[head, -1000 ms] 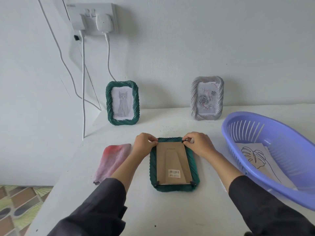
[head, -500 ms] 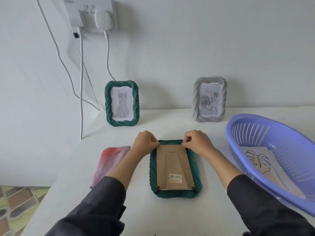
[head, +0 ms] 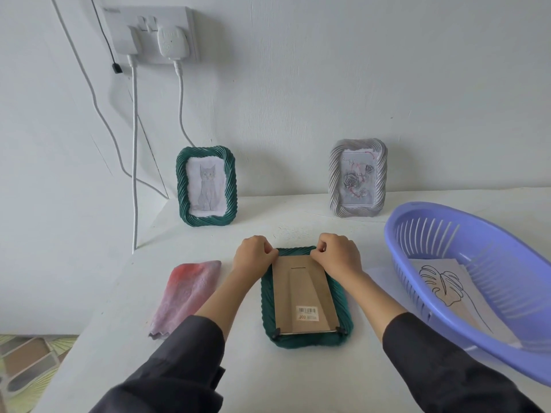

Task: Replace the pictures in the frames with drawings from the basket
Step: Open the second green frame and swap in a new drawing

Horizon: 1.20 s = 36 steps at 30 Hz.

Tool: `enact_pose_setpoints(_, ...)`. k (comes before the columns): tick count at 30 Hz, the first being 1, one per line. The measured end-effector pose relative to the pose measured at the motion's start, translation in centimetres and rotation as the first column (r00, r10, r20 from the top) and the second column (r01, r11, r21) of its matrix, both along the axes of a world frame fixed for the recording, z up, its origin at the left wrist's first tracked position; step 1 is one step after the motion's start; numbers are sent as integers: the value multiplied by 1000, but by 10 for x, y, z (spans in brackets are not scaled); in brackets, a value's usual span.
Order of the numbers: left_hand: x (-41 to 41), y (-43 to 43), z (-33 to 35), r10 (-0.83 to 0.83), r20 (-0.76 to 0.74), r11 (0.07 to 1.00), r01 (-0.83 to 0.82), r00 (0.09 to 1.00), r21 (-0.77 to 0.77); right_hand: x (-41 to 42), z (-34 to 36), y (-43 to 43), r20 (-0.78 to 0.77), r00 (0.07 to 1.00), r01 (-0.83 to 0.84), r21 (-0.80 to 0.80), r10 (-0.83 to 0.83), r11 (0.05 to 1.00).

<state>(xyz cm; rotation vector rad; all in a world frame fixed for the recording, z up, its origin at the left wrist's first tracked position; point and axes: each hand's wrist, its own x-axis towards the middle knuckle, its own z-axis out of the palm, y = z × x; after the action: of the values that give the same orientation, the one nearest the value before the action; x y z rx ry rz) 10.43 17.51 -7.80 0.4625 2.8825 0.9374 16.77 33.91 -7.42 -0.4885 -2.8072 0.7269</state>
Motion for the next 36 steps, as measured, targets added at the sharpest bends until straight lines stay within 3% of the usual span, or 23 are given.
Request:
enact_pose_setpoints(6, 4, -4, -10, -20, -18, 994, 22, 1000, 105, 12, -6, 6, -29, 999, -12, 79, 14, 997)
enact_pose_setpoints(11, 23, -8, -12, -68, 2, 976, 67, 998, 205, 32, -8, 7, 38, 996, -82, 70, 80, 994)
enact_pose_setpoints(18, 62, -30, -18, -84, 37, 974, 74, 996, 215, 75, -8, 4, -9, 975, -223, 10, 223, 975)
enact_pose_setpoints(28, 108, -60, -16, -210, 107, 937, 169, 972, 306, 137, -24, 6, -43, 936, -350, -234, 351, 907)
enact_pose_setpoints(36, 120, -66, -16, -231, 90, 945, 202, 969, 259, 149, -27, 2, -65, 934, -356, -154, 350, 922)
